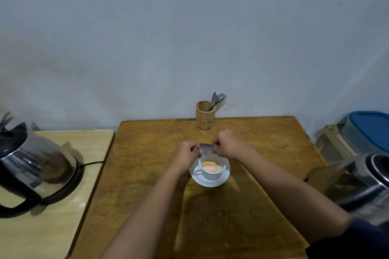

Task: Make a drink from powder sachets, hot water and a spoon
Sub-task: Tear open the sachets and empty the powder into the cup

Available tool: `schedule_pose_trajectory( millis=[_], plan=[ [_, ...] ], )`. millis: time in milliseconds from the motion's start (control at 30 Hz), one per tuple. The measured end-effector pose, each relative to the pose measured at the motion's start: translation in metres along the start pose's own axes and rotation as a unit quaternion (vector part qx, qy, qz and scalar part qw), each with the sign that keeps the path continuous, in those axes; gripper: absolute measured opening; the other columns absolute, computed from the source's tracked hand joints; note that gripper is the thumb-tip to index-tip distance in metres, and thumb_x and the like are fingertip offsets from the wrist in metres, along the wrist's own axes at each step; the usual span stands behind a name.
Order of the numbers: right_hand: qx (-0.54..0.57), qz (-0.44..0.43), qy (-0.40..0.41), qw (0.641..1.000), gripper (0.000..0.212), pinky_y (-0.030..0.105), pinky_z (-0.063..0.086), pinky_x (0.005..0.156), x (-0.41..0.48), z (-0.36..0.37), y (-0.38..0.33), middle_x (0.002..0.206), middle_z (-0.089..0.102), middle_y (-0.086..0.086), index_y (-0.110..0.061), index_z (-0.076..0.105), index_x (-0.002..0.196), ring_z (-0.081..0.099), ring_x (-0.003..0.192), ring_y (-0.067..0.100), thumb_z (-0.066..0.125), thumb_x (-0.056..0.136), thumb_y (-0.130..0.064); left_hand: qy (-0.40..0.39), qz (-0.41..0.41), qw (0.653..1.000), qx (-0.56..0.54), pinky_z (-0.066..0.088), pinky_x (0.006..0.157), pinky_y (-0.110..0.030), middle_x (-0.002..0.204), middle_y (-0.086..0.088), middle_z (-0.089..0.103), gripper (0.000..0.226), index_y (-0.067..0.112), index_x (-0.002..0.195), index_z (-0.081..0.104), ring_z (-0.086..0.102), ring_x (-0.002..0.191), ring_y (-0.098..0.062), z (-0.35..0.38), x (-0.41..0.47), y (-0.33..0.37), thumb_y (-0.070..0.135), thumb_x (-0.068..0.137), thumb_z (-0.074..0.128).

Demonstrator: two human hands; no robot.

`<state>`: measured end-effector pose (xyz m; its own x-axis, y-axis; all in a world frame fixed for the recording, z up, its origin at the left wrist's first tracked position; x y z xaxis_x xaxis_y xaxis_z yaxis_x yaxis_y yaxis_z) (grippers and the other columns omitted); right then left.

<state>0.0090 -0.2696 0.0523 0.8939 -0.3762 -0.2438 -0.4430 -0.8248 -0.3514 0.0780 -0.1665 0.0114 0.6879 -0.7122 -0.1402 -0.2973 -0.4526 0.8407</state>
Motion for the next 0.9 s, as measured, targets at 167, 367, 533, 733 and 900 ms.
schedule_pose_trajectory(
  millis=[167, 367, 533, 733, 900],
  plan=[
    [0.146, -0.011, 0.056, 0.988, 0.012, 0.027, 0.038, 0.056, 0.009, 0.004, -0.023, 0.064, 0.058, 0.013, 0.000, 0.062, 0.065, 0.051, 0.063, 0.017, 0.062, 0.075, -0.005, 0.050, -0.010, 0.997, -0.058, 0.037, 0.059, -0.027, 0.063, 0.000, 0.053, 0.021, 0.019, 0.069, 0.062, 0.045, 0.061, -0.013, -0.035, -0.015, -0.019, 0.007, 0.086, 0.058],
    [0.256, -0.041, 0.023, 0.965, 0.025, 0.014, 0.037, 0.044, 0.008, 0.056, -0.073, 0.071, 0.056, -0.002, -0.019, 0.052, 0.086, 0.051, 0.058, 0.006, 0.069, 0.074, -0.004, 0.125, -0.066, 0.983, -0.115, 0.040, 0.055, -0.012, 0.062, 0.008, 0.050, 0.019, 0.022, 0.081, 0.060, 0.045, 0.058, -0.005, -0.069, -0.052, -0.080, 0.003, 0.085, 0.060],
    [0.242, -0.010, -0.022, 0.970, 0.030, 0.024, 0.038, 0.051, 0.006, 0.122, -0.085, 0.079, 0.056, 0.006, -0.018, 0.043, 0.085, 0.053, 0.070, 0.019, 0.068, 0.072, -0.008, 0.144, -0.133, 0.973, -0.121, 0.041, 0.062, -0.025, 0.061, 0.005, 0.052, 0.030, 0.026, 0.075, 0.059, 0.047, 0.060, -0.010, -0.064, -0.092, -0.134, -0.003, 0.083, 0.056],
    [0.208, -0.014, -0.050, 0.977, 0.024, 0.031, 0.030, 0.052, 0.000, 0.170, -0.085, 0.073, 0.054, 0.009, -0.019, 0.040, 0.075, 0.046, 0.066, 0.020, 0.059, 0.070, -0.005, 0.145, -0.181, 0.969, -0.089, 0.041, 0.062, -0.027, 0.073, -0.005, 0.060, 0.017, 0.012, 0.087, 0.061, 0.055, 0.072, -0.019, -0.043, -0.118, -0.162, -0.002, 0.084, 0.052],
    [0.185, -0.074, -0.012, 0.980, 0.019, 0.022, 0.030, 0.053, -0.009, 0.177, -0.092, 0.075, 0.051, 0.010, -0.011, 0.046, 0.080, 0.043, 0.068, 0.020, 0.063, 0.074, -0.004, 0.148, -0.183, 0.971, -0.049, 0.039, 0.058, -0.018, 0.080, -0.005, 0.061, 0.017, 0.016, 0.089, 0.059, 0.054, 0.072, -0.015, -0.035, -0.125, -0.160, 0.003, 0.088, 0.047]
  ],
)
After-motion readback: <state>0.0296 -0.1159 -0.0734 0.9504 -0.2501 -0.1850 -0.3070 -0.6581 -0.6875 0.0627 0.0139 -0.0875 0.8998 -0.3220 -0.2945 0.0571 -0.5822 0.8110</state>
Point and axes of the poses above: each hand's wrist, its own x-axis towards the middle knuckle, its own z-axis out of the palm, y = z × x, the point moved 8 cm from there along x, towards the middle knuckle
